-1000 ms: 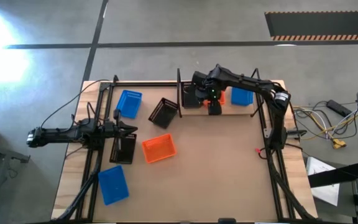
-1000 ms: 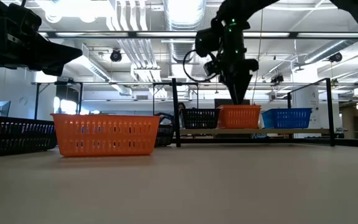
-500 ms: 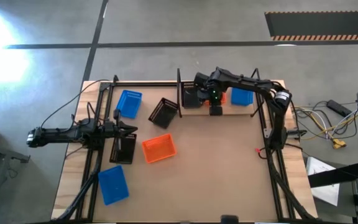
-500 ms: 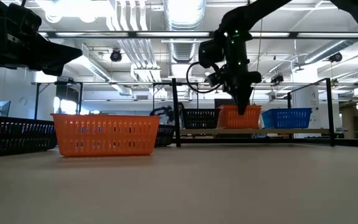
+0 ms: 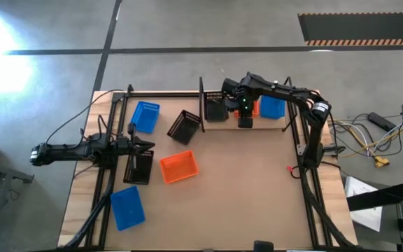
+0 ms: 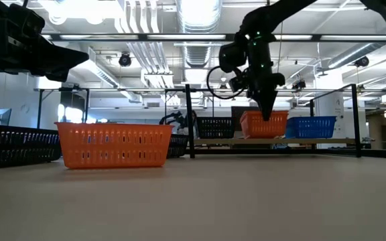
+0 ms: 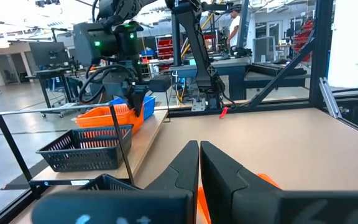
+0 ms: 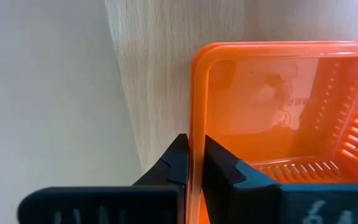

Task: Stack baskets on shelf by color
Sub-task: Stack the bottom orange bin on the orange bin on the shelf, then stack the top black bin on the black bin on the shelf

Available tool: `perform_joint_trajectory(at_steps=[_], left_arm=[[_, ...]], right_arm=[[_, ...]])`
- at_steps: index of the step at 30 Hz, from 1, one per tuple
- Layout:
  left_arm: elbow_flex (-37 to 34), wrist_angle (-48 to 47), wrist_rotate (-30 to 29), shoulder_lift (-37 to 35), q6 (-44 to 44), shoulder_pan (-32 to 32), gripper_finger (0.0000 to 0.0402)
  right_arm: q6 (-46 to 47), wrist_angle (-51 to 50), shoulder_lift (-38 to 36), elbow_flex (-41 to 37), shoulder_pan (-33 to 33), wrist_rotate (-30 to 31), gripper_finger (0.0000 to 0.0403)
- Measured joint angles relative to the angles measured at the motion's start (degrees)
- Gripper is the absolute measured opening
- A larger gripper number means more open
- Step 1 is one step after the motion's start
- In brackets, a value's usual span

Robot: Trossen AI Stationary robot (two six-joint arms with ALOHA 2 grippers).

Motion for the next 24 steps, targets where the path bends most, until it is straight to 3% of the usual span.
perform_joint_trajectory(at_steps=[6,16,20,24], left_arm=[[0.0,0.0,0.0,0.0,0.0,0.0,0.0],[0.0,0.0,0.0,0.0,0.0,0.0,0.0],[0.0,0.0,0.0,0.0,0.0,0.0,0.0],[0.0,0.0,0.0,0.0,0.0,0.0,0.0]], right_arm=[[0.0,-0.8,0.0,0.0,0.0,-0.7,0.004],[2.6,-2.9,-1.9,-0.1,0.1,-0.5,0.0171],[6.2,-1.3,-7.8,-0.4,1.4,-0.2,0.0175],[11.5,8.1,-17.6,-6.0,5.6,-0.2,0.0156]])
